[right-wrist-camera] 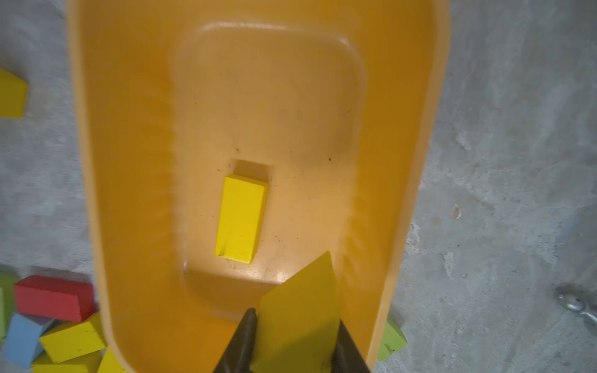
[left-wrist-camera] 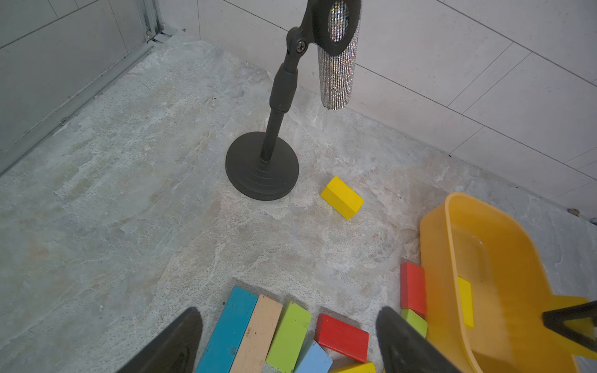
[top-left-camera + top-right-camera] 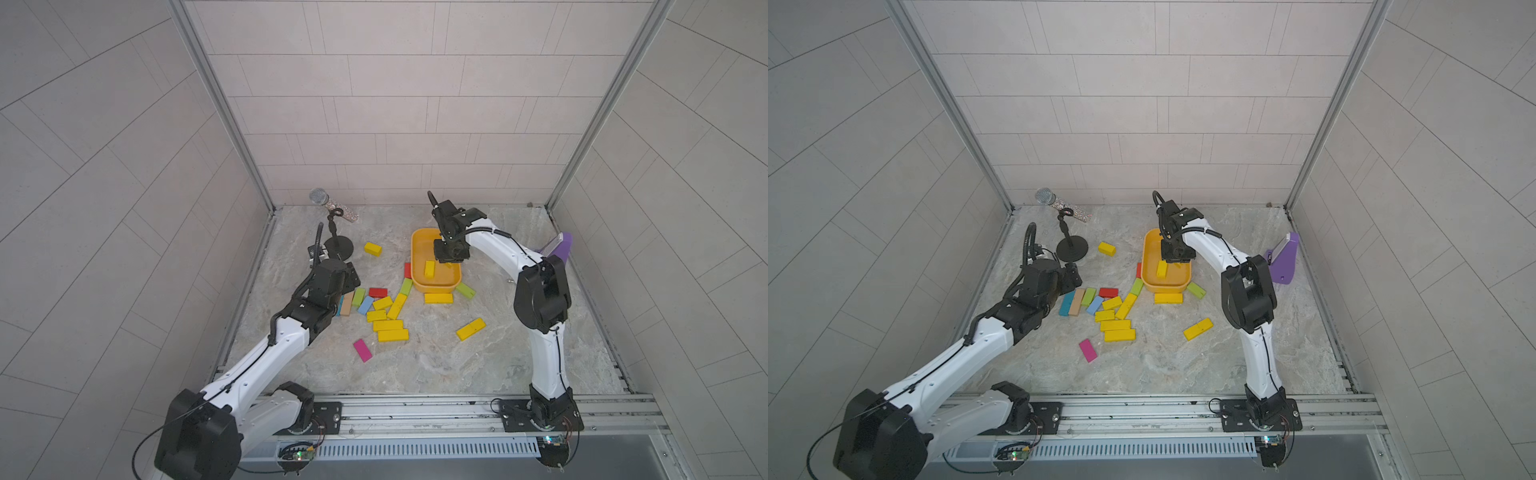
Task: Pick out the yellow building blocks
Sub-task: Place the building block in the storage box.
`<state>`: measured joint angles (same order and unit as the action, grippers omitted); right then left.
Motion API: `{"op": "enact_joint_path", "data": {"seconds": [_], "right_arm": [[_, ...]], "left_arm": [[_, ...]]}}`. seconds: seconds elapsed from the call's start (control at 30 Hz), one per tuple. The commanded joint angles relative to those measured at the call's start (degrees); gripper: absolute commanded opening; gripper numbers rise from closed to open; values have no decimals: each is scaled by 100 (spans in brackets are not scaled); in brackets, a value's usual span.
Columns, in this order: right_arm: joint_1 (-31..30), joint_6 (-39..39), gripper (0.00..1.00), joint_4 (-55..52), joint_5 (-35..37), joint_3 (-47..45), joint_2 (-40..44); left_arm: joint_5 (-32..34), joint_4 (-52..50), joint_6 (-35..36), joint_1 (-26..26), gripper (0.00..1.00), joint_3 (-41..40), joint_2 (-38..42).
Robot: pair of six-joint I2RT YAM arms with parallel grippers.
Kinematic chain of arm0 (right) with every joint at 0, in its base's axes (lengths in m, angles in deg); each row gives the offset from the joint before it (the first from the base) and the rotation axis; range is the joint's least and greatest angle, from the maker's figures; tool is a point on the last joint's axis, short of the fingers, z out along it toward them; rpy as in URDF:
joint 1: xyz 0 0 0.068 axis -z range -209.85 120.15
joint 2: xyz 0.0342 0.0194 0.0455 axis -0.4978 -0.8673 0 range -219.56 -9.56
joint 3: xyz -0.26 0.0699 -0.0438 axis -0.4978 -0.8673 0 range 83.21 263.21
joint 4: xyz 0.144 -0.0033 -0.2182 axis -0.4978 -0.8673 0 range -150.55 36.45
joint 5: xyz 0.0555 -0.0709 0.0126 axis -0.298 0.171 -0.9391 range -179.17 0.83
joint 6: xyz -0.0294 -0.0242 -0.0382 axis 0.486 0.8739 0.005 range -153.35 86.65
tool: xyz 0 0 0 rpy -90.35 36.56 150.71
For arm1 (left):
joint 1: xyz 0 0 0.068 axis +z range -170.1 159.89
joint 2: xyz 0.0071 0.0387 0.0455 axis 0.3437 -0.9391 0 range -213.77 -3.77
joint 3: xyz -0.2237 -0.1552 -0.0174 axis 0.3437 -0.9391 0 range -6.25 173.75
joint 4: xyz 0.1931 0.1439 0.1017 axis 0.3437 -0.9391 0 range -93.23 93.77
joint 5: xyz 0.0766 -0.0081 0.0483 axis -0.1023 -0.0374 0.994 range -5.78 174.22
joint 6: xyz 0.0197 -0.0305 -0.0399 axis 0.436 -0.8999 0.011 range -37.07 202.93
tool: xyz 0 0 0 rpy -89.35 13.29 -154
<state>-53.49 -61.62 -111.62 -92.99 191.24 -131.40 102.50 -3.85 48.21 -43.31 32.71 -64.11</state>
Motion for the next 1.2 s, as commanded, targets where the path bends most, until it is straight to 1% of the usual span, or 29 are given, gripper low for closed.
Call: {"op": "enact_joint_path", "data": {"seconds": [0.0,0.37,0.57,0.67,0.8,0.9,1.03,1.17], "right_arm": [[33,71,24,-251,10,119,-79],[10,-99,25,-56,100,426,-796],[13,-84,27,-47,144,512,-968],[4,-65,31,-54,114,515,-1005],[0,-47,44,-119,134,553,-1021],[-27,-14,50,-201,200,618,-957],[-33,14,51,-275,223,618,-667],[-88,126,51,99,384,111,161]], "left_arm": [[174,-83,-62,60,89,-151,122],[67,-99,-66,61,89,-99,46],[139,-143,-52,68,89,-108,105],[141,-144,-57,66,89,-118,103],[46,-126,-74,66,89,-88,43],[-3,-109,-105,63,89,-65,-5],[-62,-100,-136,62,89,-31,-81],[-71,-100,-155,63,89,-41,-118]]}}
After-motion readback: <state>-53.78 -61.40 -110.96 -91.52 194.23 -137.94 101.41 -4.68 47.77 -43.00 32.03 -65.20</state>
